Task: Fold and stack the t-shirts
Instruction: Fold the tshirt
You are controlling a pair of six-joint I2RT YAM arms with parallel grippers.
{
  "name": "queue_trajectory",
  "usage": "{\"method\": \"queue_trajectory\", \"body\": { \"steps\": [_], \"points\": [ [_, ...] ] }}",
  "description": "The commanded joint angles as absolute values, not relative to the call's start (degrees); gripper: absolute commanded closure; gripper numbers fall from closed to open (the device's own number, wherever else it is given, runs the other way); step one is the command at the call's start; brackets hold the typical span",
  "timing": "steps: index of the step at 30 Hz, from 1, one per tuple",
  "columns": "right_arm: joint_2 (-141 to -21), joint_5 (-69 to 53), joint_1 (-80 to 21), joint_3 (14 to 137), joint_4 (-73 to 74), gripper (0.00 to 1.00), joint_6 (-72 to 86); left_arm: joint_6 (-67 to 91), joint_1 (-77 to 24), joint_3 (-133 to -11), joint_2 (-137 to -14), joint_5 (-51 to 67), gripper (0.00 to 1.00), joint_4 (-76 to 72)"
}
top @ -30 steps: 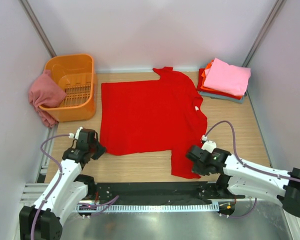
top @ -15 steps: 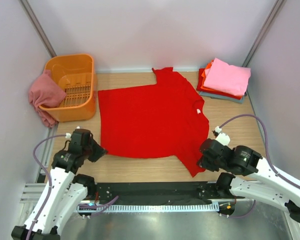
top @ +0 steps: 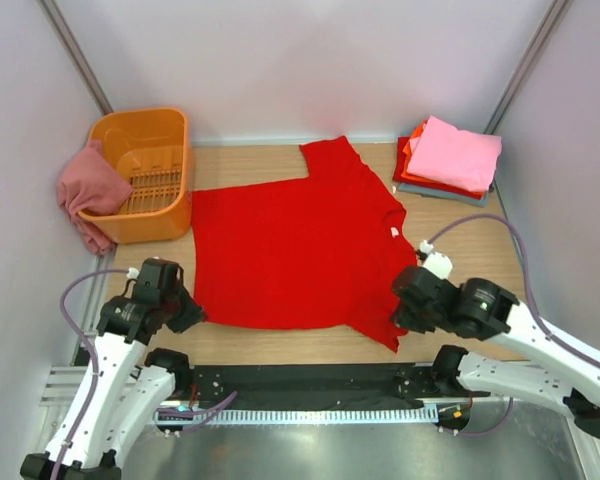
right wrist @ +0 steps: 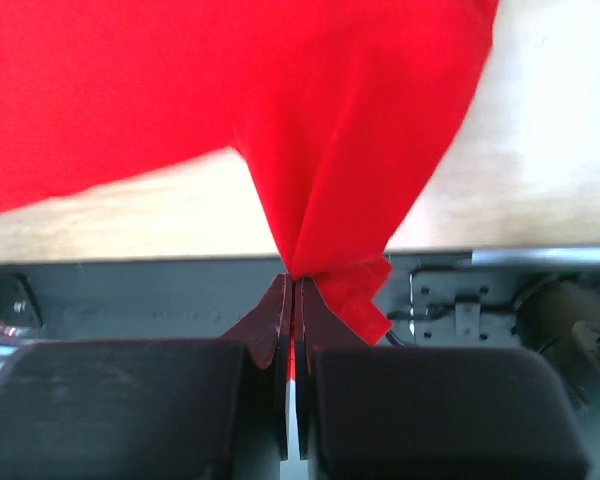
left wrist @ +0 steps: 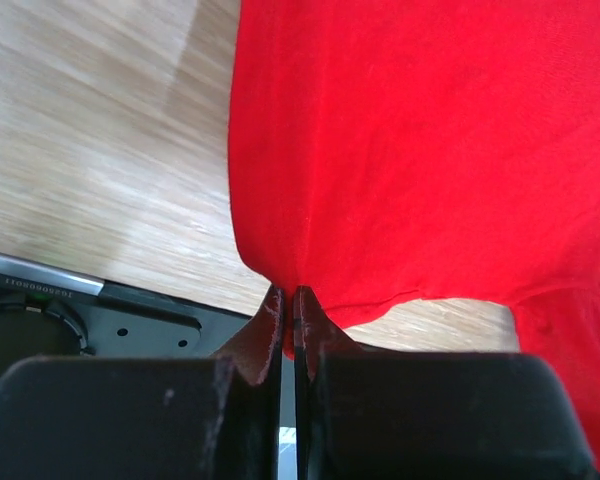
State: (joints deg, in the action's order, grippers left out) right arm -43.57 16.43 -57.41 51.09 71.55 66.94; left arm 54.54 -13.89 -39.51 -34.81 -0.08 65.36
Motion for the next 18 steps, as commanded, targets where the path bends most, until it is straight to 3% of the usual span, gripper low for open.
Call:
{"method": "queue_trajectory", "body": {
  "steps": [1,6,11,18],
  "points": [
    [-54.18,26.08,-57.4,62.82,67.06,0.99,57.95,51.06,-12.92,-42.89,-39.45,2.54,1.0,62.94],
    [-63.8,26.47,-50.2,73.2,62.95,0.99,45.55,50.37,-12.83,-45.87,-44.45,1.41,1.0,58.98],
    [-71.0,19.17,-39.92,75.06,55.91,0.99,34.22,47.03,-10.03,-47.55,-50.35,2.45,1.0,56.43],
    [-79.7,15.21,-33.67,79.45,52.47,0.99,26.37,40.87,-3.26,-48.51,-59.49,6.06,1.0,52.47]
  ]
}}
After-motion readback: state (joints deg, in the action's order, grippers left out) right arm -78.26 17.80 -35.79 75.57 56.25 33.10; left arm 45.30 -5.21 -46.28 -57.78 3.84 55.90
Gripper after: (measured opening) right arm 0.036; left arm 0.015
